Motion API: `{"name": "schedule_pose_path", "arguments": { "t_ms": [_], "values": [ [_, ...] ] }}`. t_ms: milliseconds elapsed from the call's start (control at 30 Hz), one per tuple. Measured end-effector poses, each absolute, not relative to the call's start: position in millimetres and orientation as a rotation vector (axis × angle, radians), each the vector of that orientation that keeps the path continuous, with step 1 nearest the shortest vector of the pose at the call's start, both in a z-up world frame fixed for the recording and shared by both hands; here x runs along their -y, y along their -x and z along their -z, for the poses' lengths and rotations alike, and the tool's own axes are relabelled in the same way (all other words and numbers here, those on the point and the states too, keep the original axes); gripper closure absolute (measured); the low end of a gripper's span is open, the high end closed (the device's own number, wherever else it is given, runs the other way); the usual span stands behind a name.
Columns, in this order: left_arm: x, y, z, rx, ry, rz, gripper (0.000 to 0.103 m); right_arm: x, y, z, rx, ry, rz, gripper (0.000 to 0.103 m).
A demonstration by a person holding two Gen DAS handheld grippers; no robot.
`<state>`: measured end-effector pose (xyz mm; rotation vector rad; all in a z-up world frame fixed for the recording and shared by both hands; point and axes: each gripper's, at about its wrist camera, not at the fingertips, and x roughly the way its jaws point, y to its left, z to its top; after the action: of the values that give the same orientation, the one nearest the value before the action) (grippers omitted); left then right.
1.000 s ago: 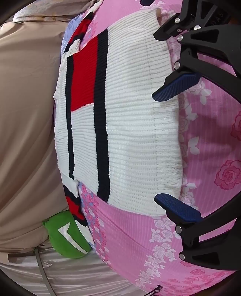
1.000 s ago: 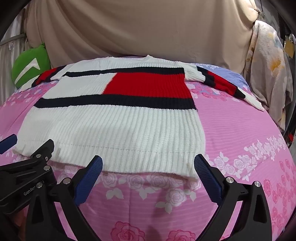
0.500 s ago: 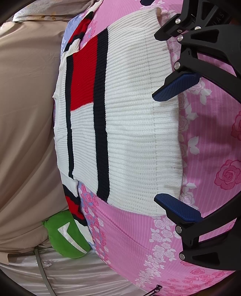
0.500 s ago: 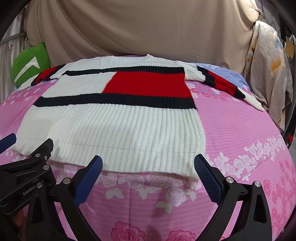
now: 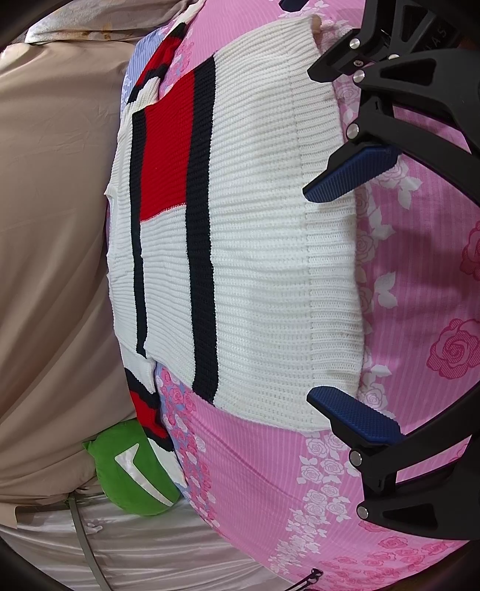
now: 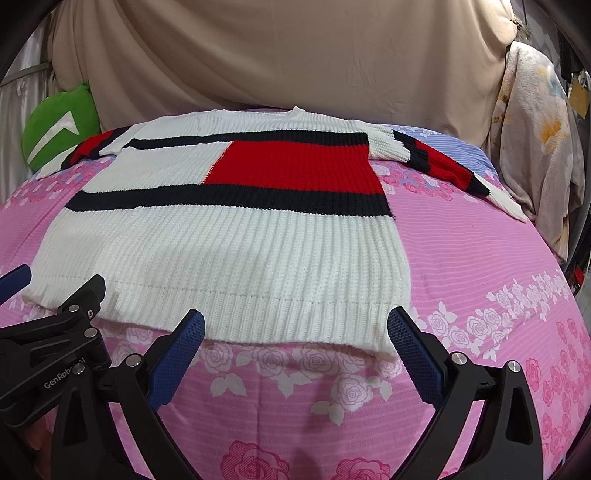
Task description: Fold small clothes
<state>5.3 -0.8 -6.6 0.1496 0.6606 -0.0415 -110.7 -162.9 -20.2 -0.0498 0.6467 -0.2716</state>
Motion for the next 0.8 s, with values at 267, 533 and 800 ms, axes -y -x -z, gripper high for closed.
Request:
{"name": "schedule_pose_path", "arguments": {
  "t_ms": [267,533,800],
  "values": [
    [0.8,-5.6,6.3,-0.661,-0.150,0.041,0.006,163.3,110.7,19.8,-0.648,0.050,0.272,0.005],
    [1.2,-5.7,5.9,-0.662,-0.150,0.041,0.006,163.2,110.5,19.3,-0.649,0.051,0.272,0.005],
    [1.5,-5.7,5.8,-0.662,-0.151,0.041,0.006,163.3,110.5,19.2,-0.651,0.046,0.273,0.005]
  ]
}}
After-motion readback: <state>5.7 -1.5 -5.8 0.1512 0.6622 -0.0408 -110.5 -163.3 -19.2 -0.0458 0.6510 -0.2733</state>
